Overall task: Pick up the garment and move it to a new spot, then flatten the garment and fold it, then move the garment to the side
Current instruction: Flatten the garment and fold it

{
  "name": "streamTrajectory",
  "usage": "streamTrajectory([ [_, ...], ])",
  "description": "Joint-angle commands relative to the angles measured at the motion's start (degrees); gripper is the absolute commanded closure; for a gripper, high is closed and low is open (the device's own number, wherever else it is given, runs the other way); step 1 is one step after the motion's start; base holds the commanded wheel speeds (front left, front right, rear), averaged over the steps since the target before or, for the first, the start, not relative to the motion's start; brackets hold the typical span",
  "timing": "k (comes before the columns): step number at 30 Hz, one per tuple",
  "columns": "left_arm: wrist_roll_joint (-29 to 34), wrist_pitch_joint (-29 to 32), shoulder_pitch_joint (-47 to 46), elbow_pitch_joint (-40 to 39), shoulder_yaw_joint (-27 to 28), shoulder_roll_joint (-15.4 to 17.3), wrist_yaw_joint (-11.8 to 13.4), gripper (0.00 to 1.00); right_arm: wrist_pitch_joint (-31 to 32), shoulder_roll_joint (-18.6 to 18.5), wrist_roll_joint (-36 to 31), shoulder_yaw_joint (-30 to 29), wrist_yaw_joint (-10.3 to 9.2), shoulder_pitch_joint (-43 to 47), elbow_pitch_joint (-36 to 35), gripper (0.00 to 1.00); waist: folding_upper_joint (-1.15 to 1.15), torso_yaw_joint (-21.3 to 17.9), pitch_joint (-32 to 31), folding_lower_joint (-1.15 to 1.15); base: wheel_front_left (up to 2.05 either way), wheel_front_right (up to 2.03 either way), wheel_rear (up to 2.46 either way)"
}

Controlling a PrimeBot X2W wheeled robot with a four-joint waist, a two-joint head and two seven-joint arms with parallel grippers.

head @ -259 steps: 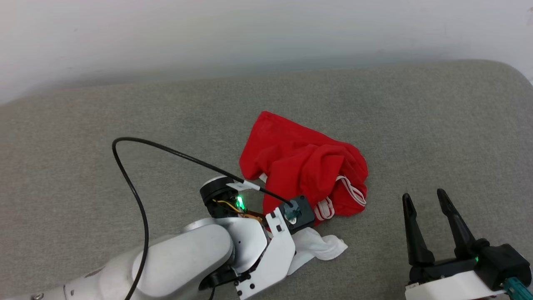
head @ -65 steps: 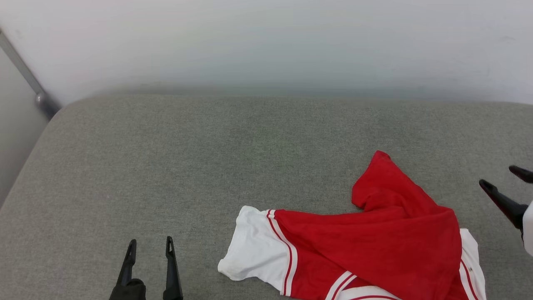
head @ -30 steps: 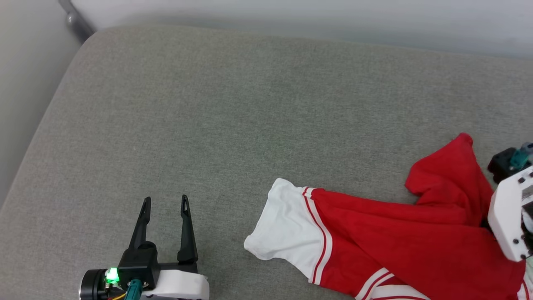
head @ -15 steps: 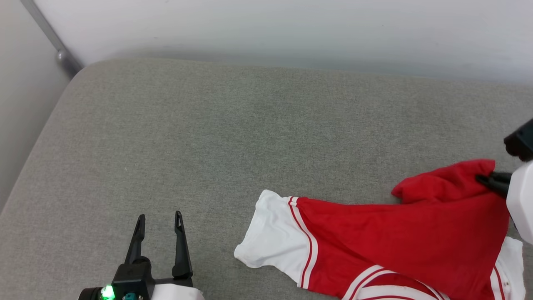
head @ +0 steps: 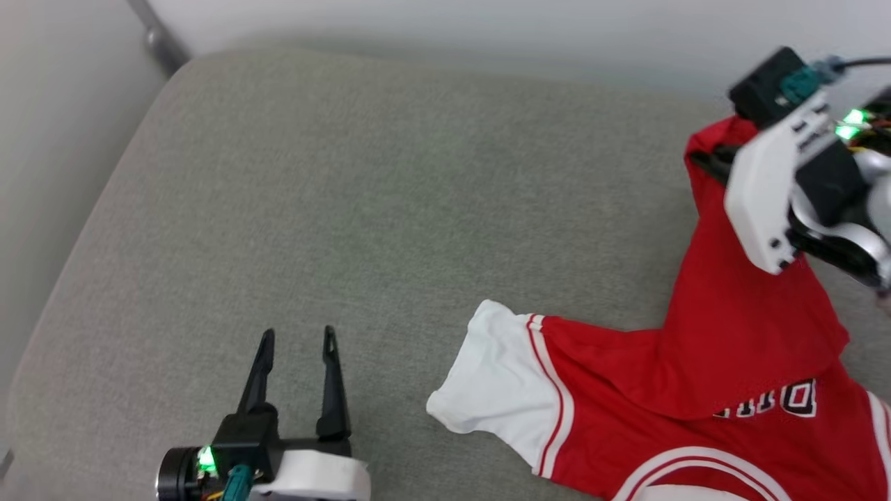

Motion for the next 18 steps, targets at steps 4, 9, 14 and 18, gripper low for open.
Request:
streamTrajectory([
  [4, -1.6, -0.1, -2.7, 0.0, -2.0, -0.1, 1.0, 0.00, -2.2, 5.6, -1.0, 4.6, -0.04, -5.3, 8.3, 1.00, 0.00, 4.7, 5.0, 0.00, 0.00, 0.00, 0.00],
  [9, -3.0, -0.1, -4.9, 0.4, -4.2, -0.1, 1.8, 0.00, -3.3, 10.9, -0.3, 12.3, -0.04, -8.1, 18.4, 1.00, 0.00, 7.5, 7.8, 0.00, 0.00, 0.00, 0.00],
  [14, -3.6, -0.1, -5.7, 0.9, -5.0, -0.1, 2.5, 0.00, -2.9, 13.9, 2.4, 19.0, -0.04, -7.9, 24.7, 1.00, 0.00, 8.5, 8.3, 0.00, 0.00, 0.00, 0.00],
  [18, -3.4, -0.1, -5.2, 1.5, -4.7, -0.1, 2.6, 0.00, -3.8, 14.6, 5.2, 22.3, -0.03, -7.2, 27.1, 0.72, 0.00, 8.1, 7.1, 0.00, 0.00, 0.00, 0.00],
])
